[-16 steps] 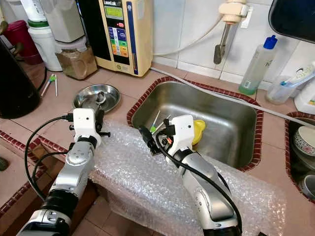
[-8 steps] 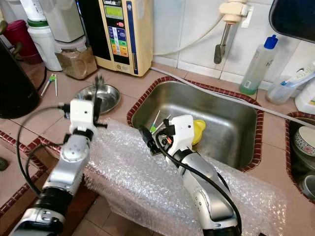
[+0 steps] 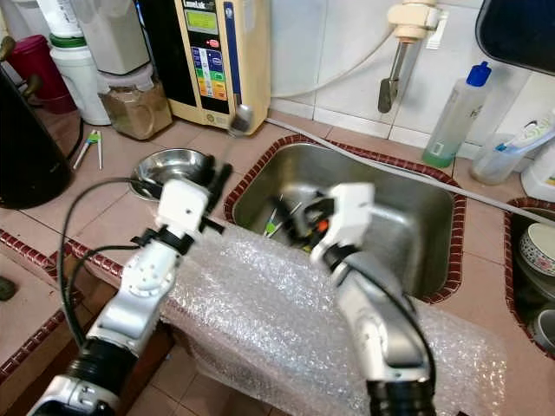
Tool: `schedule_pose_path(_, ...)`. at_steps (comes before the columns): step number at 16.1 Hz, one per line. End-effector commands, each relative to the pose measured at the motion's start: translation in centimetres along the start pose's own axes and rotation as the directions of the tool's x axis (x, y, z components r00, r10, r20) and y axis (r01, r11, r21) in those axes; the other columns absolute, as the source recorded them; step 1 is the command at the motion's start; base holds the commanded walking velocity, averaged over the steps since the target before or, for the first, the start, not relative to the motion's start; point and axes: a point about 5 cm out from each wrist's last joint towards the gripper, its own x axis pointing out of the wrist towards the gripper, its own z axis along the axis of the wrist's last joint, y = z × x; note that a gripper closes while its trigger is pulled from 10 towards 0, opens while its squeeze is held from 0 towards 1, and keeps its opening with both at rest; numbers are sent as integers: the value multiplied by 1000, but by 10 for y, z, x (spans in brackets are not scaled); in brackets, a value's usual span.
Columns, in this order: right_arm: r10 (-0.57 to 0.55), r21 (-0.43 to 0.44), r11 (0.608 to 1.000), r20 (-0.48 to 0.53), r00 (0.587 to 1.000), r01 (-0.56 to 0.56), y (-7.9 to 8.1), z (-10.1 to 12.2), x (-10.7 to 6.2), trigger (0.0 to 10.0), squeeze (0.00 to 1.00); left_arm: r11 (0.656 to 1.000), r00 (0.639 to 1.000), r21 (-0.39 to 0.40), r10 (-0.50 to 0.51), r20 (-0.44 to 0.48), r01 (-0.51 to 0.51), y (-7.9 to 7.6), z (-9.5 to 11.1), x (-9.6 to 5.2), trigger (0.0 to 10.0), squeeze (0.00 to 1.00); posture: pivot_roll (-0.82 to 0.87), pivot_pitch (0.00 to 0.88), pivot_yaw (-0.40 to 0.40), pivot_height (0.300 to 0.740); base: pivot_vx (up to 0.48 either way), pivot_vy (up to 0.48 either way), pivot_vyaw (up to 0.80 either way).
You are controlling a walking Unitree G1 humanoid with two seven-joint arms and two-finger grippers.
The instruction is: Kitchen organization
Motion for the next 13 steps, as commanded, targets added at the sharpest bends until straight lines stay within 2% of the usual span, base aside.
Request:
schedule_pose_path(1,-50,-15,999,23,999,50,-9,6,1,10000,0,999,997,-4,-48,55,49,-8,10,2,0,0,-12,36,41,740,0,0,0)
schedule_pose_path(2,-71,-23,997,30,997,72,-15,9,1,10000,0,998,997,-21,-58,56,59,-13,10,2,0,0,-15,37,42,740,0,0,0)
schedule_pose_path(4,-92,33,995,35,995,91,-22,13,2,10000,0,993,991,-44,-102,90,106,-23,16,4,0,0,-16,39,41,740,0,0,0)
schedule_pose_path(5,-85,97,992,36,996,82,-23,15,5,10000,0,986,984,-71,-139,112,148,-33,20,4,0,0,-13,39,42,740,0,0,0)
schedule_pose_path(7,-70,163,985,40,997,62,-23,18,9,10000,0,972,971,-105,-193,140,209,-46,24,5,0,0,-13,39,42,740,0,0,0)
schedule_pose_path(9,-56,260,965,63,996,37,-23,24,13,10000,0,962,960,-113,-229,164,249,-55,29,7,0,0,-17,43,46,740,0,0,0)
schedule_pose_path(11,-55,382,924,98,994,14,-24,30,17,10000,0,953,951,-124,-254,175,277,-60,31,7,0,0,-22,45,51,740,0,0,0)
schedule_pose_path(13,-59,419,908,104,993,10,-25,32,23,10000,0,948,948,-136,-263,181,289,-63,32,7,0,0,-24,48,55,740,0,0,0)
